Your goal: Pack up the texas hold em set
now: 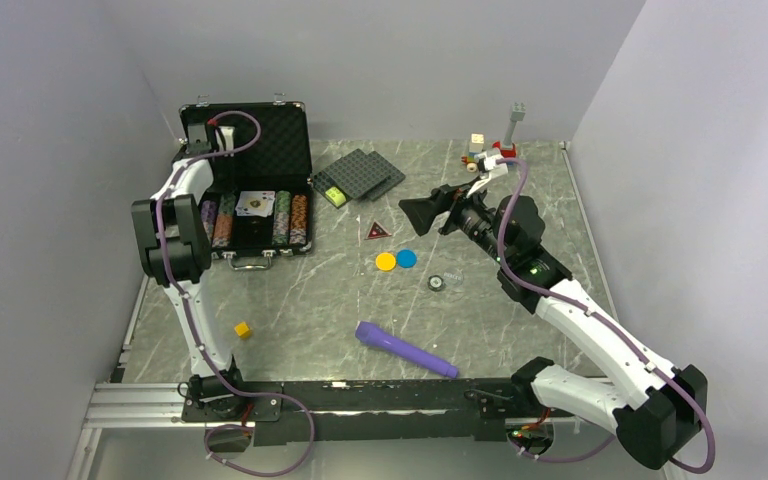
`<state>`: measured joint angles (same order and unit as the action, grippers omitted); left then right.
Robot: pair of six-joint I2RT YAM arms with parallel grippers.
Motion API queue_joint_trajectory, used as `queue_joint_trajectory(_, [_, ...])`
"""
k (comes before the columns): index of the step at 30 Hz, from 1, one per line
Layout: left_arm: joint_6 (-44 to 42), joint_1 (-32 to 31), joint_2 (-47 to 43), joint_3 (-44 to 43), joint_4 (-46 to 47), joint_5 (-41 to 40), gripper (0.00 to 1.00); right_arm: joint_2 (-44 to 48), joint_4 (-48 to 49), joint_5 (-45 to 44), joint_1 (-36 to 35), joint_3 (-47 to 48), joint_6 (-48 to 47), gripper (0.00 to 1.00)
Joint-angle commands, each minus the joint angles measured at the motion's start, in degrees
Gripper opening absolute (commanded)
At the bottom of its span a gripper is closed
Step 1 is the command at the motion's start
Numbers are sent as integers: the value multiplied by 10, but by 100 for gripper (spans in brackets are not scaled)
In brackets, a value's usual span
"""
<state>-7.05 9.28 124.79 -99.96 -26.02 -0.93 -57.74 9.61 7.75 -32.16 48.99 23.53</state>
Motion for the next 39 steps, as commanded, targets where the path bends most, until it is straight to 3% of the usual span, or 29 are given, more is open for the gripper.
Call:
queue_joint_trajectory(1, [-3,-5,-21,28,-77,-14,27,15,2,-13,2,-1,-9,100])
queue_joint_trajectory(5, [-6,-19,-81,40,-63,-23,41,15,-41,-36,2,13,-27,100])
queue_joint_trajectory(11, [0,-39,-181,68,-50,-48,72,20,-157,-93,2,51,-62,100])
queue_joint_trajectory(18, [23,-60,-320,158,-53,-72,88,9,-263,-136,2,70,-81,100])
queue_joint_trajectory(21, [38,-87,-393,225,-50,-34,91,-6,-289,-144,2,67,-86,100])
queue_joint_trajectory(27, [48,-219,-501,310,-66,37,91,-49,-324,-153,1,56,-100,99])
queue_joint_trajectory(31, [65,-255,-556,392,-53,102,91,-79,-377,-176,-4,48,-85,97])
queue_joint_trajectory(39, [65,-286,-625,426,-52,75,91,-131,-402,-209,-41,1,-6,93])
